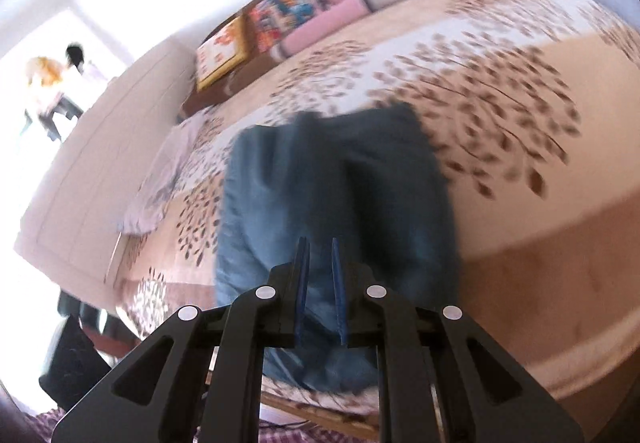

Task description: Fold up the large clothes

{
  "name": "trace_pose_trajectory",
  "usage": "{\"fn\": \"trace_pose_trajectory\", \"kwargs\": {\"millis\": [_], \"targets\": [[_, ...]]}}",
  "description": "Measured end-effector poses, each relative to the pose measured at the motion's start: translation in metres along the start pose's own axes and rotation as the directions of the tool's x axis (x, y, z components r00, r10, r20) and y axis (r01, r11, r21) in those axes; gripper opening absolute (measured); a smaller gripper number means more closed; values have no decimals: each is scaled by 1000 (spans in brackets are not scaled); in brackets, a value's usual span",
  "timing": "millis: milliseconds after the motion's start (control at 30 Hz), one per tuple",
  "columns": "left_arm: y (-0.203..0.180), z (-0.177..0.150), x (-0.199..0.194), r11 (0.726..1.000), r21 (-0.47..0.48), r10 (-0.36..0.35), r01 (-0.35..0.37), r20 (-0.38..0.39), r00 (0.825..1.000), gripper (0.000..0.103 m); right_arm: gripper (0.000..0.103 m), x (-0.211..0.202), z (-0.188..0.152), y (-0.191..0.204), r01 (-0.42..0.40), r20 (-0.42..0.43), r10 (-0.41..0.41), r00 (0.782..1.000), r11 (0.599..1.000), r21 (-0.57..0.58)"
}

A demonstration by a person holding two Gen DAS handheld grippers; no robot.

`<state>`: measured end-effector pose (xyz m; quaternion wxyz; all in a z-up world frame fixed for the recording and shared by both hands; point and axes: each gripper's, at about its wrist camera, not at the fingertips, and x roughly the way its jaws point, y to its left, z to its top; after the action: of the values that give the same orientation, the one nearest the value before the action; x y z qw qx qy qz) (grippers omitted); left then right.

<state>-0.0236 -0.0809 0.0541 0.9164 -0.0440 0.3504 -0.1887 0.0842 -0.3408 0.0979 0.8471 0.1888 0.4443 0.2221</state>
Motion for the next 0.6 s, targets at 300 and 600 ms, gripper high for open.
{"fn": "trace_pose_trajectory", "kwargs": {"millis": [300, 600], "targets": [[58, -12, 14, 979, -200, 42, -51, -48, 998, 62, 14, 76, 41, 50, 111, -54, -118, 992, 988, -105], [74, -17, 20, 967, -252, 22, -40, -74, 997, 62, 0, 122, 28, 0, 309, -131, -323, 937, 944, -114]]}}
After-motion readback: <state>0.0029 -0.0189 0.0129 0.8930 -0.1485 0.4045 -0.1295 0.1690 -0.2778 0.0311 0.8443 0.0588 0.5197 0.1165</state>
